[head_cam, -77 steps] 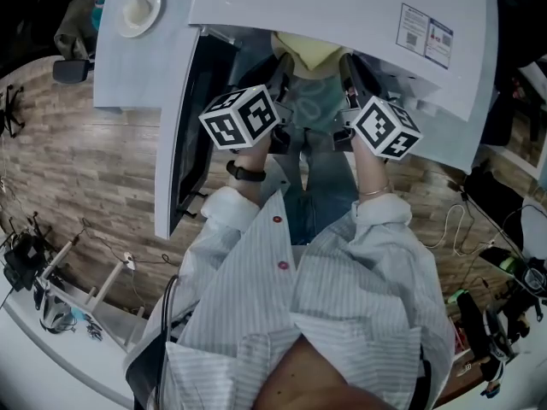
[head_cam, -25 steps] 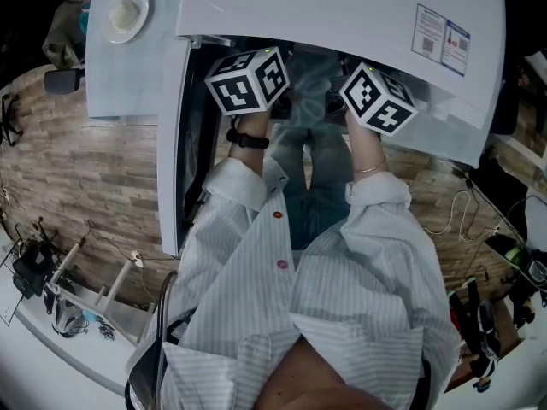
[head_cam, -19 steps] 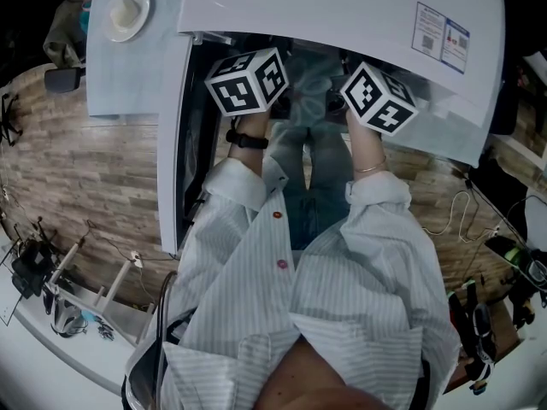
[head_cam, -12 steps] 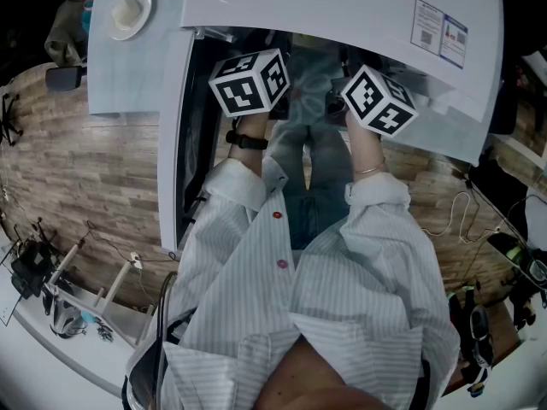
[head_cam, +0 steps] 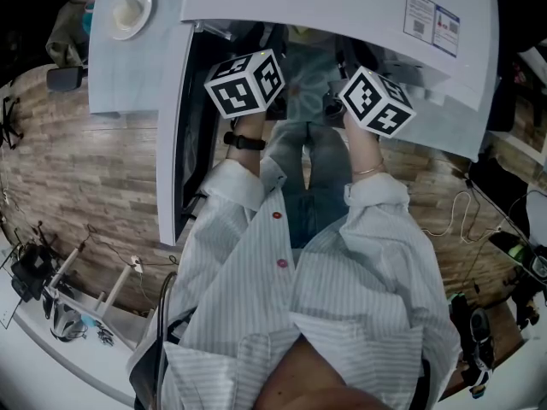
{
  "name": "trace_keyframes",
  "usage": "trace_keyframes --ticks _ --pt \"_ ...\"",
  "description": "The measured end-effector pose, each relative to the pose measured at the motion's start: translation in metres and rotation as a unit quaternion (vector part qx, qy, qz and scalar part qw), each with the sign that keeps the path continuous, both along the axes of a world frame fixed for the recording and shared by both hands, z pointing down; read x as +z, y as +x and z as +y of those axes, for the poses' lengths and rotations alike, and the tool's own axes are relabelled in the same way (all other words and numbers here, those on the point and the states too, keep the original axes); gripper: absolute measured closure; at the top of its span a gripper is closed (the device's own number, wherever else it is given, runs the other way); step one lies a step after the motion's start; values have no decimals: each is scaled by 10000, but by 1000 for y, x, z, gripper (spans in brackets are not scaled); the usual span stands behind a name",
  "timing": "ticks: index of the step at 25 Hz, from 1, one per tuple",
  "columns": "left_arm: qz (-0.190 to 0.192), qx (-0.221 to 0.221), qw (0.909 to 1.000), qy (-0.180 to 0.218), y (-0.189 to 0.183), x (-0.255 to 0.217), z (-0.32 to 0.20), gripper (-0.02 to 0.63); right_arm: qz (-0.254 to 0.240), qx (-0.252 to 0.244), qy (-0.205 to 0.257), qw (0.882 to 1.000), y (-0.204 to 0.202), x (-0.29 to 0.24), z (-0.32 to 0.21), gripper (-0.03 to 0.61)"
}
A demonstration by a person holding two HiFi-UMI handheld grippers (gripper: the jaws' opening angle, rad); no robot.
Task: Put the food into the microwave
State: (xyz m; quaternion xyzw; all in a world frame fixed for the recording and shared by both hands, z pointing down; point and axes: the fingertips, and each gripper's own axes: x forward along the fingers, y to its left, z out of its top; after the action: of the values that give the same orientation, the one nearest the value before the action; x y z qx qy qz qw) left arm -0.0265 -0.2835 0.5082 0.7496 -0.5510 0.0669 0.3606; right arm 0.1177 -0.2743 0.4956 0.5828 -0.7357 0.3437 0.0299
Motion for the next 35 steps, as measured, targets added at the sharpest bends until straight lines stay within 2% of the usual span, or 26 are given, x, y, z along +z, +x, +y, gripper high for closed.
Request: trace_keyframes --ticks 8,20,25,31,35 --pt "58 148 9998 84 8 -16 23 463 -233 -273 74 9993 -12 -18 14 506" --pt "540 497 9963 448 21 -75 46 465 -476 -1151 308 9917 -45 -66 35 508" --pt "673 552 9936 717 21 -109 57 508 -639 -1548 644 9838 -56 -102 48 518" --pt "745 845 9884 1021 32 -146 79 554 -667 -2105 1119 9689 -68 -149 72 534" --pt "815 1060 9841 1172 42 -165 95 573 -839 -2356 1252 9601 -65 -166 87 540"
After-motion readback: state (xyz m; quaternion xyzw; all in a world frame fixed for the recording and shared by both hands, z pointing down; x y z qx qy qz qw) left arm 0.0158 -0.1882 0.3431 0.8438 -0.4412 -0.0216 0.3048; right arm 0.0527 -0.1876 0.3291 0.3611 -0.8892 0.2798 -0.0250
